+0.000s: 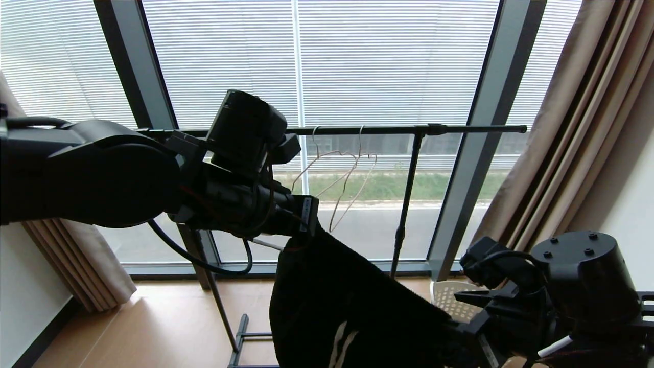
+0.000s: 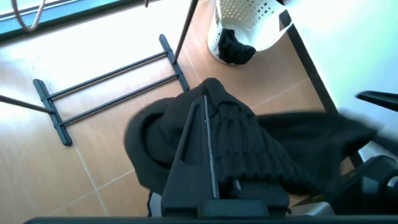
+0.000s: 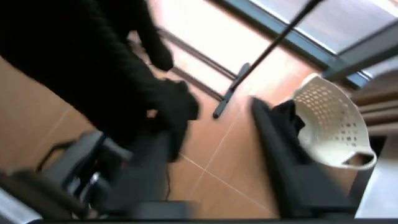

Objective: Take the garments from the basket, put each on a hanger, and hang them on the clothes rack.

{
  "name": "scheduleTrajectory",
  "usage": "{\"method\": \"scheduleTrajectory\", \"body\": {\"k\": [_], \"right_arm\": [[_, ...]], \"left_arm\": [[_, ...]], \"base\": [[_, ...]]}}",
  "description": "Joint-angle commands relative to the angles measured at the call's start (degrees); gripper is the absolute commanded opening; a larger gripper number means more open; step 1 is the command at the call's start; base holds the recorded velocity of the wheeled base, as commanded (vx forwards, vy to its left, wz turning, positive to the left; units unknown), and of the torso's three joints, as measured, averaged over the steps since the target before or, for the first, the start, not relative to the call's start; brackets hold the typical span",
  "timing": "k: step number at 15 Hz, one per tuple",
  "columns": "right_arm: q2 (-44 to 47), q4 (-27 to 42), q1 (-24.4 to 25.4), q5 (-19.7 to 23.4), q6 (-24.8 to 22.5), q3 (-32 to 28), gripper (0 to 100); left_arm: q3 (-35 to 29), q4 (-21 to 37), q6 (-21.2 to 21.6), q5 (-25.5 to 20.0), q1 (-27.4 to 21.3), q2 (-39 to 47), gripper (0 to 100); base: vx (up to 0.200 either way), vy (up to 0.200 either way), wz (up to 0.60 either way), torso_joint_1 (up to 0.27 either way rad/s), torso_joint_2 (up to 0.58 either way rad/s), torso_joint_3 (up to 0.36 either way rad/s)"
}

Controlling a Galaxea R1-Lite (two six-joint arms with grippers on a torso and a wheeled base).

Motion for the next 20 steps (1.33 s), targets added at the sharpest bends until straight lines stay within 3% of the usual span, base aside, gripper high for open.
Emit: {"method": "scheduleTrajectory", "body": {"k": [1,5,7,10,13,20], "right_arm": [[0.98,-1.2,0.05,2.4,-1.99,1.82,100],[0.36,-8.32,0.05,5.65,-6.82,6.48,100],[0.54,-15.26,0.05,9.34,-9.63,10.43,100],[0.98,-19.75,0.66,10.75,-10.42,11.14,100],[3.88,-20.71,2.95,11.28,-10.42,6.92,100],[16.54,-20.8,1.19,11.19,-7.88,-1.69,100]], "left_arm": [[-1.56,0.49,-0.04,0.21,-0.39,0.37,0],[-2.53,0.58,-0.13,2.84,-0.13,0.37,0],[-2.44,0.49,-0.21,4.86,-0.13,0.45,0],[-2.35,0.49,-0.21,5.13,-0.31,0.81,0],[-1.91,0.49,-0.21,5.04,-0.66,0.81,0],[-0.86,0.41,0.05,4.69,-0.66,0.63,0]], "base": [[0.0,0.0,0.0,0.0,0.0,0.0],[0.0,0.0,0.0,0.0,0.0,0.0],[0.0,0.0,0.0,0.0,0.0,0.0],[0.0,0.0,0.0,0.0,0.0,0.0],[0.0,0.0,0.0,0.0,0.0,0.0],[0.0,0.0,0.0,0.0,0.0,0.0]]}}
